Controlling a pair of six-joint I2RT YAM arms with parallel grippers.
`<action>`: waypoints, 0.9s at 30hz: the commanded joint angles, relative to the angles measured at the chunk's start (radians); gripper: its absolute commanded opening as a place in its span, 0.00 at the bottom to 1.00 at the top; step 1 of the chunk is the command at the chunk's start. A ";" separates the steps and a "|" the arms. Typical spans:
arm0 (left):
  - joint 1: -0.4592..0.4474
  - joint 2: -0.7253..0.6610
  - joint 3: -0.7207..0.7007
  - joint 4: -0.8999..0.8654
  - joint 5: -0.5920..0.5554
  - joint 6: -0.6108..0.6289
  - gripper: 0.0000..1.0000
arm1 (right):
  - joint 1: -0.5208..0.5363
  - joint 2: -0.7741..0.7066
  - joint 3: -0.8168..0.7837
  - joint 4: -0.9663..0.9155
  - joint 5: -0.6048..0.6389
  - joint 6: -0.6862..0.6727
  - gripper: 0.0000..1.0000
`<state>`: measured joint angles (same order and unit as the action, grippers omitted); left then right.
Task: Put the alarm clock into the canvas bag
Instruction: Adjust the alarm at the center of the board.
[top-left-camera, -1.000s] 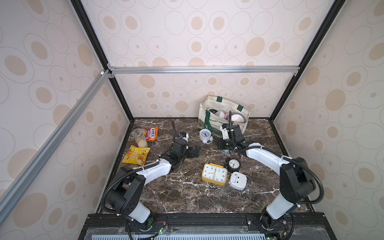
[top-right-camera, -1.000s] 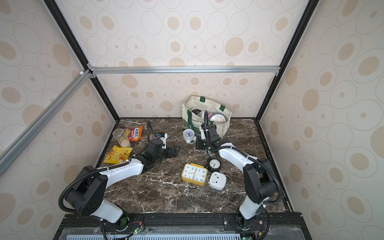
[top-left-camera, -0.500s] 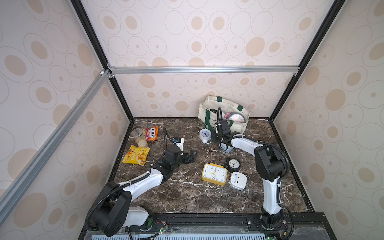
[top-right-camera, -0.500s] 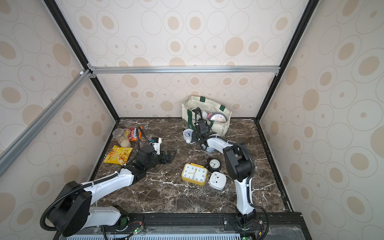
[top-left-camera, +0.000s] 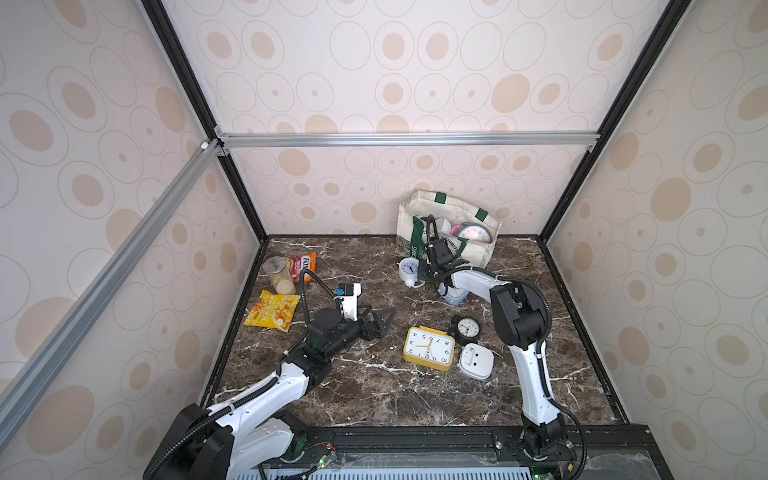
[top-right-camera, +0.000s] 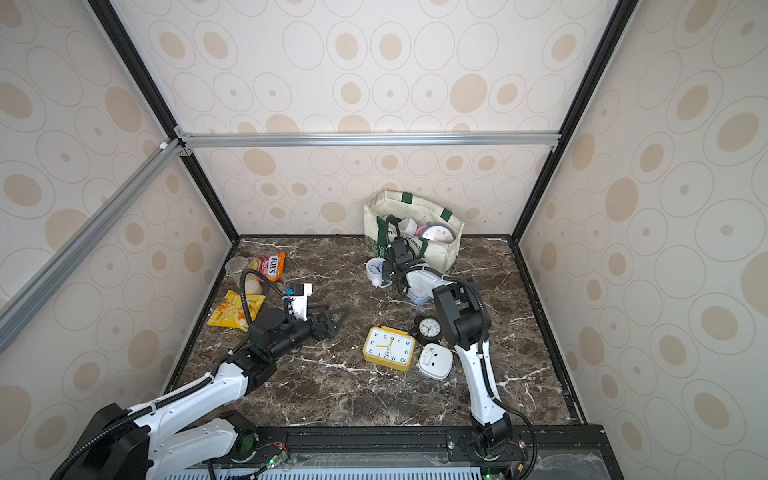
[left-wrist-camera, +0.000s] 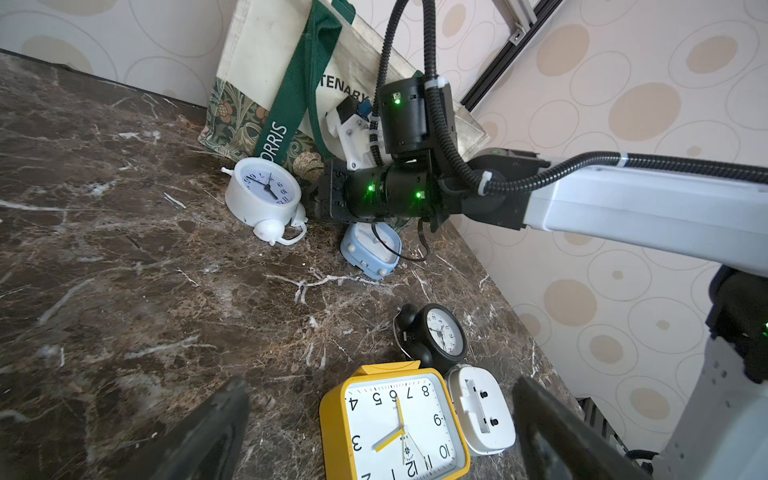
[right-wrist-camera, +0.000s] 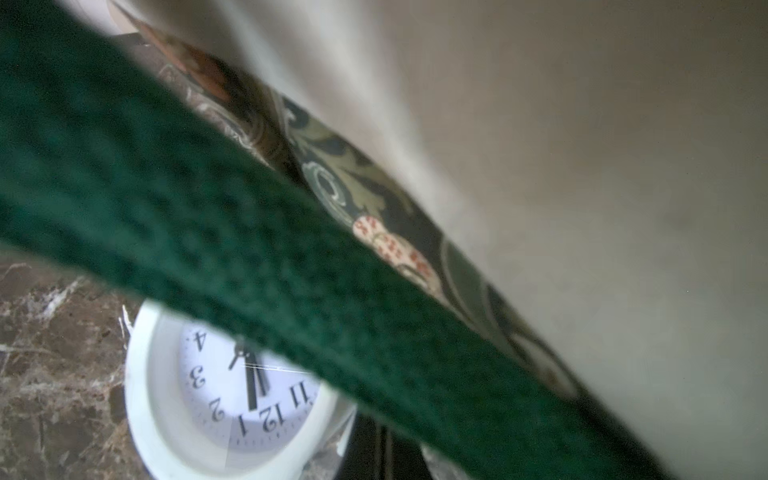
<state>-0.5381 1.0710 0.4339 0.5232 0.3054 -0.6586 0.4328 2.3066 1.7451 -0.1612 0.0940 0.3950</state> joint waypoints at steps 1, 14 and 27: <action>0.007 0.005 0.013 0.032 -0.008 -0.015 0.98 | -0.020 0.060 0.076 -0.096 -0.058 0.007 0.01; 0.008 -0.006 0.040 -0.028 -0.170 -0.016 0.99 | 0.040 0.059 0.082 -0.133 -0.285 0.006 0.02; 0.010 0.149 0.238 -0.333 -0.312 0.173 0.98 | 0.116 -0.037 -0.002 -0.111 -0.281 0.007 0.03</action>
<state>-0.5346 1.1557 0.5785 0.3107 0.0196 -0.5961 0.5468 2.3375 1.7908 -0.2440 -0.1944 0.4076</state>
